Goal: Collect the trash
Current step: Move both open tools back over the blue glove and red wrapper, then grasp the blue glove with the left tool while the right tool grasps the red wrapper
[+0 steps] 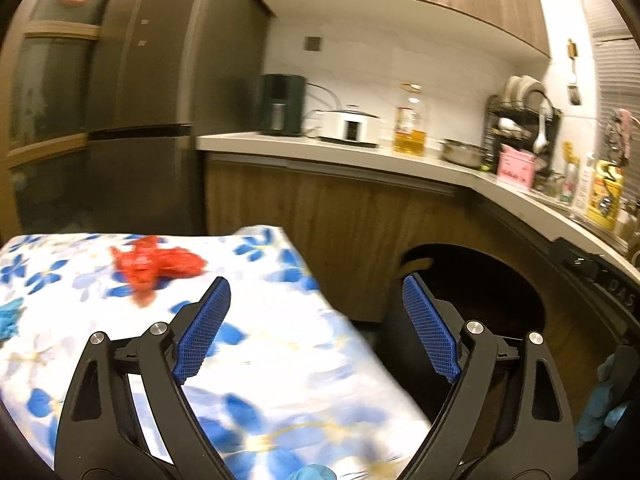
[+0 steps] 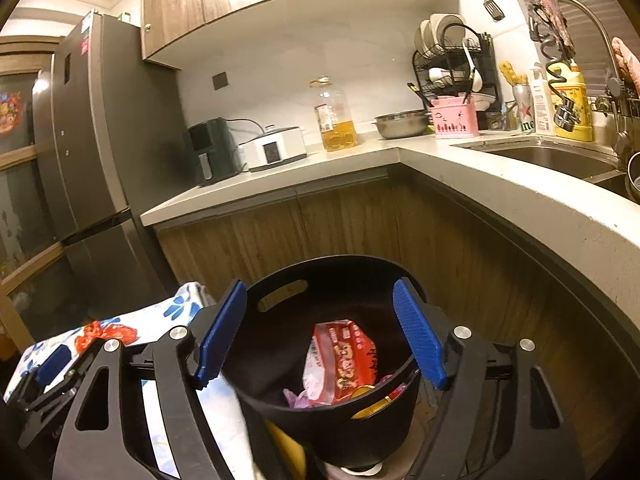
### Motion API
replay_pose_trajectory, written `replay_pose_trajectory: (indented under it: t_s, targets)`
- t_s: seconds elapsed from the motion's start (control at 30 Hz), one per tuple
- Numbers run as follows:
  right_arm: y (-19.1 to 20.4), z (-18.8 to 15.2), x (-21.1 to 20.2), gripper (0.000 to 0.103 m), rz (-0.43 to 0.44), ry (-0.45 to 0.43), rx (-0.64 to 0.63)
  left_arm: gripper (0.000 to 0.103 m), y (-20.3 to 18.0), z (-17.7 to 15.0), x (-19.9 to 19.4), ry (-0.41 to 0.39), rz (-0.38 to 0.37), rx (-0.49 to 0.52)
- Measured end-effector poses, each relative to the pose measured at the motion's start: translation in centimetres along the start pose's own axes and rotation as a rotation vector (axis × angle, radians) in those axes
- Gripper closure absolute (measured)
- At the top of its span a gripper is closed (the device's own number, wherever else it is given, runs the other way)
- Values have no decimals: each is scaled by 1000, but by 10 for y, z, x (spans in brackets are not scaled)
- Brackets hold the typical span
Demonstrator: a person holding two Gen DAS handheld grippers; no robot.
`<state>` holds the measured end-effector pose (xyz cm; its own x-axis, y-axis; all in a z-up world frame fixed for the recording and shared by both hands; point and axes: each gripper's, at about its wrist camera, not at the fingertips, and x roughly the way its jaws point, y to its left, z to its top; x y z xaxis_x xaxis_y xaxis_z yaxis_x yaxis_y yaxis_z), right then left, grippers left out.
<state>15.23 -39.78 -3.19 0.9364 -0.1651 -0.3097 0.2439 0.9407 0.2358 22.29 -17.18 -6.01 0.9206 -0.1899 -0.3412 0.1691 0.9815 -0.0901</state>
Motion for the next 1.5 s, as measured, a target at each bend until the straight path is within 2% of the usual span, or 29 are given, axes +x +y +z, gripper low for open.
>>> replay_pose_trajectory:
  t_s: [0.3, 0.67, 0.97, 1.1, 1.33, 1.5]
  targets:
    - [46, -12, -7, 27, 88, 9, -38, 17, 77, -5, -35, -22, 207, -54]
    - [121, -31, -8, 27, 223, 32, -105, 17, 177, -16, -77, -39, 452, -116]
    - [179, -47, -1, 27, 298, 48, -145, 17, 255, -22, -94, -27, 633, -160]
    - [201, -53, 8, 27, 324, 57, -149, 17, 282, -26, -93, 3, 663, -199]
    - [243, -67, 29, 27, 346, 66, -167, 17, 313, -31, -87, 70, 641, -320]
    - [273, -77, 47, 27, 361, 72, -187, 29, 324, -32, -75, 111, 641, -331]
